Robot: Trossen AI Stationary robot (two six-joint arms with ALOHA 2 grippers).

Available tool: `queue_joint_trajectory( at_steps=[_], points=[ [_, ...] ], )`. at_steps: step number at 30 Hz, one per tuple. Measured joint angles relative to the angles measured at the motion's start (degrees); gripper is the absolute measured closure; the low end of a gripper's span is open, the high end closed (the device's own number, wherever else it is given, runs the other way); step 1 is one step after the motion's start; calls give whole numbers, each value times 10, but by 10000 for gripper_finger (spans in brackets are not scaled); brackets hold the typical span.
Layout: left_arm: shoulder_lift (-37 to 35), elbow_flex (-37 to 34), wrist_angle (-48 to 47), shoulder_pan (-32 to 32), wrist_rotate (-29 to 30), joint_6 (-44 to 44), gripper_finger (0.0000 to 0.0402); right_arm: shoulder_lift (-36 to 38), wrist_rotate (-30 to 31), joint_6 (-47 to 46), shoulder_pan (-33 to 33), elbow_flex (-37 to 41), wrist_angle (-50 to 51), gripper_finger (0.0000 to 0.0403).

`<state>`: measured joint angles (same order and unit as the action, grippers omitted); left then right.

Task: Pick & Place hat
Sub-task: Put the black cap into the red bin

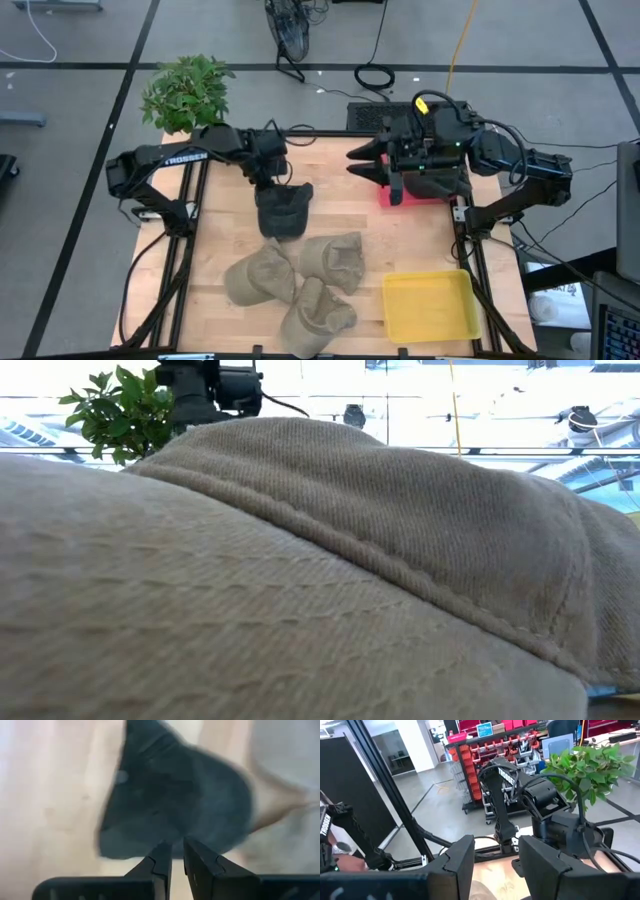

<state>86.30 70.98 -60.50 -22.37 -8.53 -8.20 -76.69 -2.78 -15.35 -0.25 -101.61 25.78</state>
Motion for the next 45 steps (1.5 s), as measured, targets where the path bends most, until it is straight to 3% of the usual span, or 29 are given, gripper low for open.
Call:
queue_joint_trajectory(
  at_steps=[6, 10, 13, 18, 24, 34, 45],
  points=[
    [-1, 0, -6, 12, 61, -86, 350, 0, -1, 7, 0, 0, 25, 261],
    [-1, 0, -13, 29, 29, -85, 350, 3, -2, 28, 0, 0, 56, 261],
    [18, 0, -29, 41, -29, -59, 350, 4, -1, 46, -8, 0, 86, 261],
    [65, 0, -35, 77, -21, -41, 345, 5, 0, 84, -20, 0, 128, 261],
    [109, 0, -42, 90, -4, -30, 289, 16, -1, 81, -39, 1, 147, 266],
    [111, 0, -55, 71, 67, -32, 164, 51, 0, 99, -52, 0, 153, 303],
    [111, 0, -7, 73, 53, -50, 163, 59, 0, 101, -54, 0, 178, 312]
  ],
)
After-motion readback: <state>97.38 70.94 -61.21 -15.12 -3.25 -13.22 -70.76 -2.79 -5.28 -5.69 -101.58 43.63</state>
